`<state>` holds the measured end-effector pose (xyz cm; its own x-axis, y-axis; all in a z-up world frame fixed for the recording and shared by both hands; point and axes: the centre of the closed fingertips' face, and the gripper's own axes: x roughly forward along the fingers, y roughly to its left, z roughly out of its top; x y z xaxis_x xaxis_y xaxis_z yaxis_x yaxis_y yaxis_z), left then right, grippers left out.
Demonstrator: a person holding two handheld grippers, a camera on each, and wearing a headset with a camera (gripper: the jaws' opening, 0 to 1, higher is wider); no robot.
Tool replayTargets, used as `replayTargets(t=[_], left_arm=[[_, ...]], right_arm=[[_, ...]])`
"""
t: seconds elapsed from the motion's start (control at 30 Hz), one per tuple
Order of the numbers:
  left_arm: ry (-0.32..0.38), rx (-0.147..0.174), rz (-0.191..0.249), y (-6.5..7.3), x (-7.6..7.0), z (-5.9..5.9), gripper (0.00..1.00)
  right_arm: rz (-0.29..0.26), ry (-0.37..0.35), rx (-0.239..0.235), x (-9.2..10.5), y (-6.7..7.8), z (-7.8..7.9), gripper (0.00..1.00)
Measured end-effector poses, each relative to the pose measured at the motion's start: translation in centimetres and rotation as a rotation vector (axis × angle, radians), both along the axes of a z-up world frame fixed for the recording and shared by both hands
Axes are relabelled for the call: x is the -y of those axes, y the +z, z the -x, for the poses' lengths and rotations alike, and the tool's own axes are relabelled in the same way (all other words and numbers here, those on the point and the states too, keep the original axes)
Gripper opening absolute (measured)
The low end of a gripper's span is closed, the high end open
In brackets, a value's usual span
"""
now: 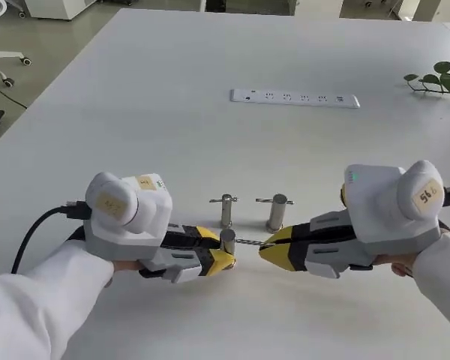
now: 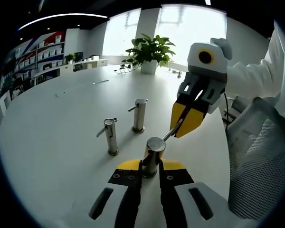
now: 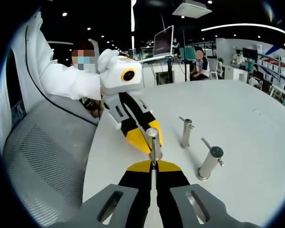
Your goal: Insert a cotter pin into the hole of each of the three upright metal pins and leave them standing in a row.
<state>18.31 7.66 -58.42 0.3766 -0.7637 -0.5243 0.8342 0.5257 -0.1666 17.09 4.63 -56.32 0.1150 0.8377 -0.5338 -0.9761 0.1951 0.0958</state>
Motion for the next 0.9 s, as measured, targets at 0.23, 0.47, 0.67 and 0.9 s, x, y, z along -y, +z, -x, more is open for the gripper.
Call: replayTargets(t=[0.23,0.47,0.67,0.9], left_arm=[[0.002,-0.002,0.003,0.0,0.0,0.0,0.12],[-0.006,-0.004,-0.005,-0.1,0.1,0.1,0.12],[-0.008,-0.001,-0.008,-0.2,0.1,0.1,0.12],[-0.022,0.006,-0.022,-0.2,0.1,0.2,0.12]], right_arm=[[-0.017,-0.001,-0.002,-0.2,0.4,0.0,0.00],[0.013,0.012,0.008,-0.7,-0.3,-0.1,0.00],[0.044,0.030,0.028,-1.3,-0.7,-0.5,0.00],[0.129,0.111,0.112,-2.3,-1.0,-0.9,0.00]])
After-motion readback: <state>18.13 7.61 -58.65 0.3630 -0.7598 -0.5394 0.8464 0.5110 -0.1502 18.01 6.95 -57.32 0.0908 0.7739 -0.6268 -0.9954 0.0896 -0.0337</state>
